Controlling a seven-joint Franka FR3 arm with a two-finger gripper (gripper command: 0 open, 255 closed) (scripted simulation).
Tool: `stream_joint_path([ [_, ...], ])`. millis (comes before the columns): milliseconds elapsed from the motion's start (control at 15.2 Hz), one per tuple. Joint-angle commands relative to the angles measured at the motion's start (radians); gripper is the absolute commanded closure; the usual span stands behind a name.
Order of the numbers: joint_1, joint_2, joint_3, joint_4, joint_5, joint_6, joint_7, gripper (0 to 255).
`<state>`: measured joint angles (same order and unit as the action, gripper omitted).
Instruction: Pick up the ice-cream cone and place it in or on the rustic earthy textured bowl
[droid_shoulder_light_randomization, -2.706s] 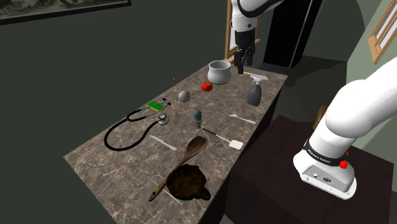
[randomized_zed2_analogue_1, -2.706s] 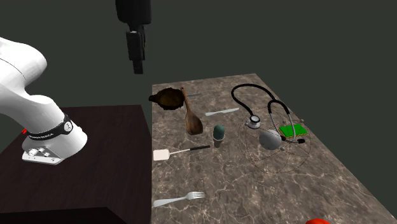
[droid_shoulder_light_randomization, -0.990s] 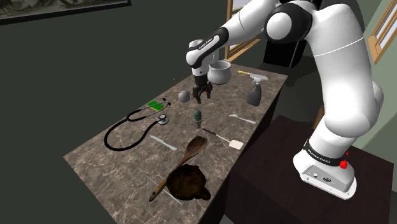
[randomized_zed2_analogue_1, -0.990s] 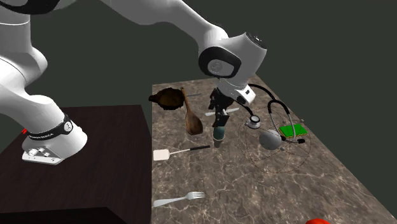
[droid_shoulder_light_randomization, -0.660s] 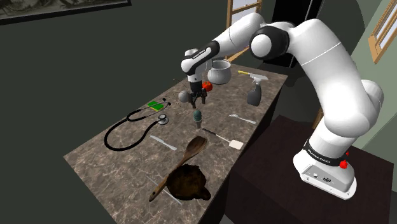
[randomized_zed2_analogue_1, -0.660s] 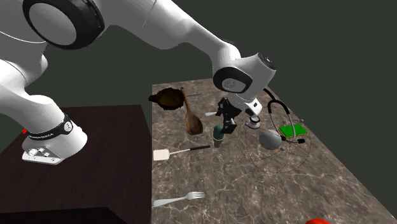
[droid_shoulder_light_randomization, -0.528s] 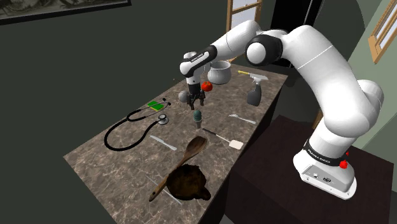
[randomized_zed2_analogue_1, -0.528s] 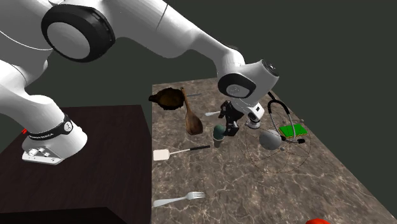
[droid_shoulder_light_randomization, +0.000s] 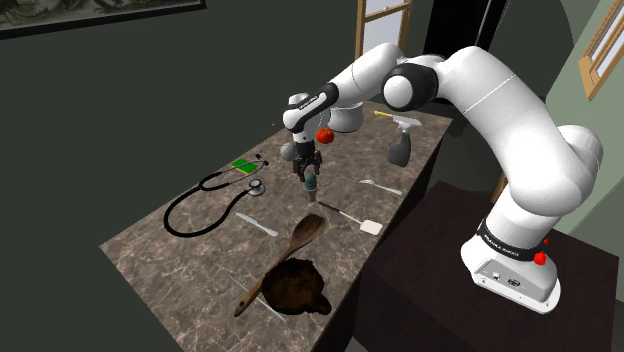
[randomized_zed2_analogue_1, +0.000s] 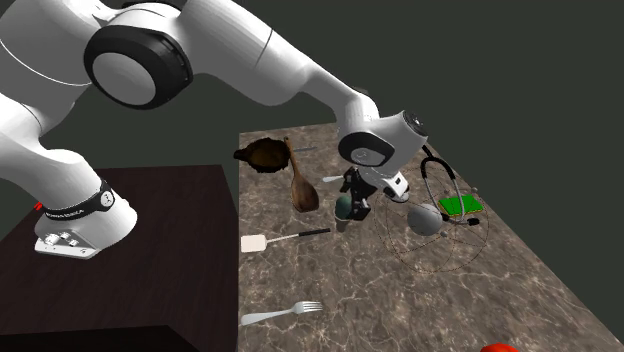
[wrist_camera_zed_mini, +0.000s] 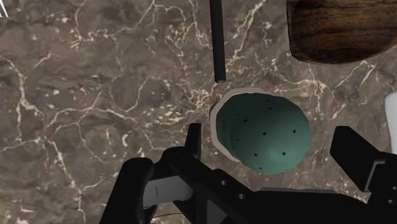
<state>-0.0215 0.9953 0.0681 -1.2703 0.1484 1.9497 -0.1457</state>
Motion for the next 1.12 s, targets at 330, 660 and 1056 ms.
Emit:
stream_joint_path([
  [330, 0.0, 0.003, 0.0, -0.003, 0.0, 0.006, -0.001, 0],
  [660, 0.0, 0.002, 0.0, -0.004, 0.0, 0.006, -0.001, 255],
  [1056, 0.0, 0.003, 0.0, -0.003, 0.0, 0.006, -0.001, 255],
])
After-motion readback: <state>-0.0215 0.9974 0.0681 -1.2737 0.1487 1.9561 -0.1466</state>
